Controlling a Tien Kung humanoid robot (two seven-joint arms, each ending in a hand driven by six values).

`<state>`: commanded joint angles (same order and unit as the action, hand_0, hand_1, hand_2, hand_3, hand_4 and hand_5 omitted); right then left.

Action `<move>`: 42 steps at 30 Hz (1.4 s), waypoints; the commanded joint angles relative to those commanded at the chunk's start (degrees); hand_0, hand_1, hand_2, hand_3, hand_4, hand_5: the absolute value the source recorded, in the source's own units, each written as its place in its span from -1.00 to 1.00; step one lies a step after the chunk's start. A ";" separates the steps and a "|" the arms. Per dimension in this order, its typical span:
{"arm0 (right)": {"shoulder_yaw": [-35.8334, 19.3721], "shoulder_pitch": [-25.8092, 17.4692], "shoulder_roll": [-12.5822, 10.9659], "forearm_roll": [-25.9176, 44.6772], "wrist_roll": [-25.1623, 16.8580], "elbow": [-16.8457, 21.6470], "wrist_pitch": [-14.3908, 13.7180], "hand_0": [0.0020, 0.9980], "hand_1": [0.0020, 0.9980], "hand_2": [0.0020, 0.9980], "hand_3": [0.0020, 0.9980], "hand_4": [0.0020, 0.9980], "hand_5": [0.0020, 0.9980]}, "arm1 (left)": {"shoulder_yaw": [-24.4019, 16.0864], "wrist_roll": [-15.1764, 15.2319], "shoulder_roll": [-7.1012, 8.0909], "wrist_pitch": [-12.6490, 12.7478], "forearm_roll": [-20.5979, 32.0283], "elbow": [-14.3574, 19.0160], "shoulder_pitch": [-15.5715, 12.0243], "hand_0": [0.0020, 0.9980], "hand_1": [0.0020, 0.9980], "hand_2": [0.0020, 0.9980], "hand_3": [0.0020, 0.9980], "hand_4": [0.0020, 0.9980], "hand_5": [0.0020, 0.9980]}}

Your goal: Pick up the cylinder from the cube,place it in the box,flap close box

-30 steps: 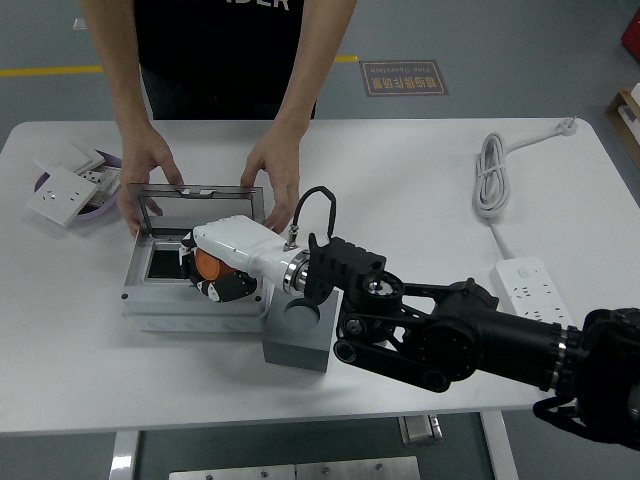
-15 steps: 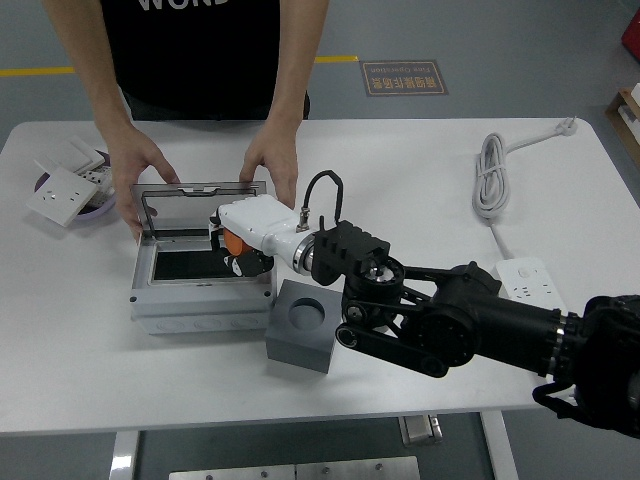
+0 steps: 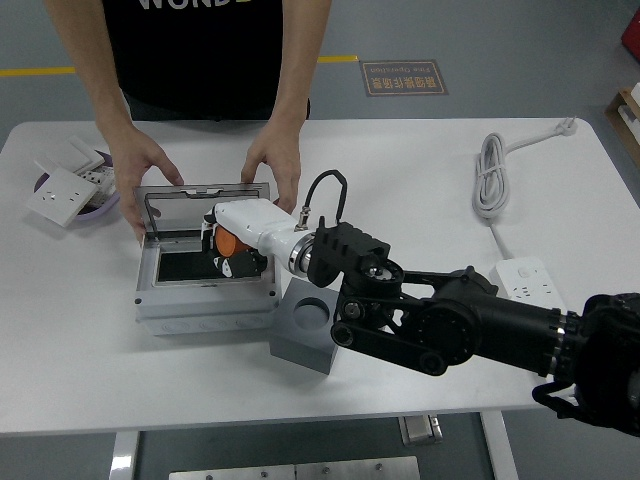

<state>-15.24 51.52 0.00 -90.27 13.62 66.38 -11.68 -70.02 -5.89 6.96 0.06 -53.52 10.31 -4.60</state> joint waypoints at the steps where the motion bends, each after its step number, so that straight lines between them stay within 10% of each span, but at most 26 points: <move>1: 0.07 0.01 0.00 0.60 -0.27 0.30 0.06 -0.06 0.08 0.15 0.08 -1.00 -1.00 | -0.04 -0.01 0.00 0.00 -0.04 0.00 0.01 0.85 0.71 0.71 0.91 -1.00 -1.00; 10: -0.27 0.14 0.00 3.12 -1.70 1.12 2.21 -0.02 0.10 0.17 0.15 -1.00 -1.00 | 0.23 0.16 0.03 -0.09 0.07 0.00 0.08 0.85 0.71 0.71 0.91 -1.00 -1.00; 11: -0.29 0.13 0.00 3.18 -1.73 1.01 2.32 0.37 0.22 0.25 0.24 -0.77 -0.70 | 0.37 0.22 0.03 -0.13 0.15 0.00 0.09 0.85 0.71 0.71 0.91 -1.00 -1.00; 16: -0.44 0.04 0.00 3.26 -1.63 0.25 2.58 0.37 0.22 0.25 0.24 -0.77 -0.70 | 0.93 0.47 -0.02 -0.30 0.47 0.00 0.19 0.85 0.71 0.71 0.91 -1.00 -1.00; 17: -0.47 0.04 0.00 3.22 -1.56 0.10 2.67 0.57 0.41 0.47 0.42 0.19 -0.57 | 1.01 0.53 -0.02 -0.34 0.52 0.00 0.21 0.85 0.71 0.71 0.91 -1.00 -1.00; 22: -0.64 0.01 0.00 2.98 -1.28 -0.38 3.04 0.57 0.41 0.47 0.42 0.19 -0.57 | 1.44 0.74 -0.03 -0.52 0.76 0.00 0.38 0.85 0.71 0.71 0.91 -1.00 -1.00; 23: -0.65 0.01 0.00 2.97 -1.27 -0.39 3.07 0.64 0.45 0.50 0.57 0.55 -0.37 | 1.51 0.76 -0.03 -0.55 0.80 0.00 0.40 0.85 0.71 0.71 0.91 -1.00 -1.00; 42: -3.93 -1.27 0.00 6.21 -2.17 3.25 3.86 0.71 0.45 0.51 0.62 0.92 -0.11 | 1.96 1.08 -0.52 -0.90 0.78 0.00 0.43 0.85 0.71 0.71 0.91 -1.00 -1.00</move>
<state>-19.16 50.25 0.00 -84.06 11.45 69.63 -7.83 -68.06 -4.81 6.44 -0.84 -52.74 10.31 -4.17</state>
